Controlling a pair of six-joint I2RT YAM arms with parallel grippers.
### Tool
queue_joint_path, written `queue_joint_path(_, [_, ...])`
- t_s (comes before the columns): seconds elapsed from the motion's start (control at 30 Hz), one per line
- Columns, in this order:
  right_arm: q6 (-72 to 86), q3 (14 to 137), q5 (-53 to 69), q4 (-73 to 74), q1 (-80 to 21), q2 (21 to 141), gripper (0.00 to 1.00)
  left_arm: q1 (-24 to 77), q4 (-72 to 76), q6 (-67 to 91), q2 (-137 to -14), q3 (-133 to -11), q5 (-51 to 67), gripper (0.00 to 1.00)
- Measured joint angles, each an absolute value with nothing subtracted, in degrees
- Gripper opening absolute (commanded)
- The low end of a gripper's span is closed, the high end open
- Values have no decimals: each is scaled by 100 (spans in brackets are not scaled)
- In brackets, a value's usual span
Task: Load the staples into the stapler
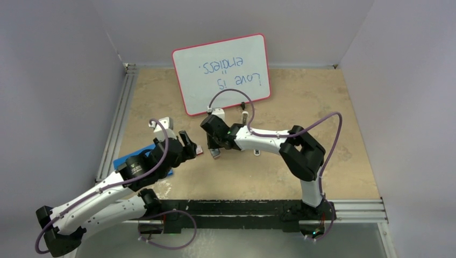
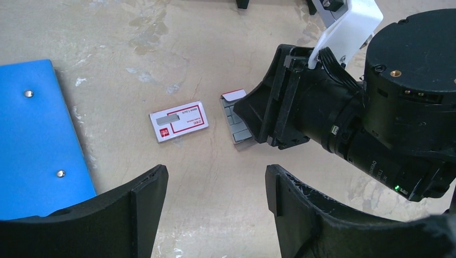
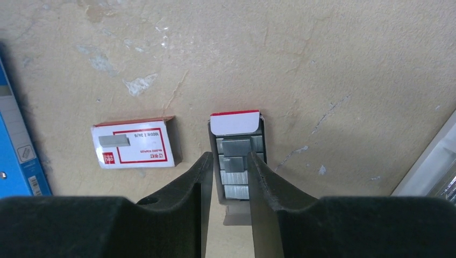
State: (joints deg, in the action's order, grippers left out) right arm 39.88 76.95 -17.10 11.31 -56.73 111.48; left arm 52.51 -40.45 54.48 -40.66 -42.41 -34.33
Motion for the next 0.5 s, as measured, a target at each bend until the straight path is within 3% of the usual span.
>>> queue_joint_path(0.5, [3988,7885,-1900,1317,-5747,11428,36,5251,-4036,5448,-3846,-4147,-3459,68])
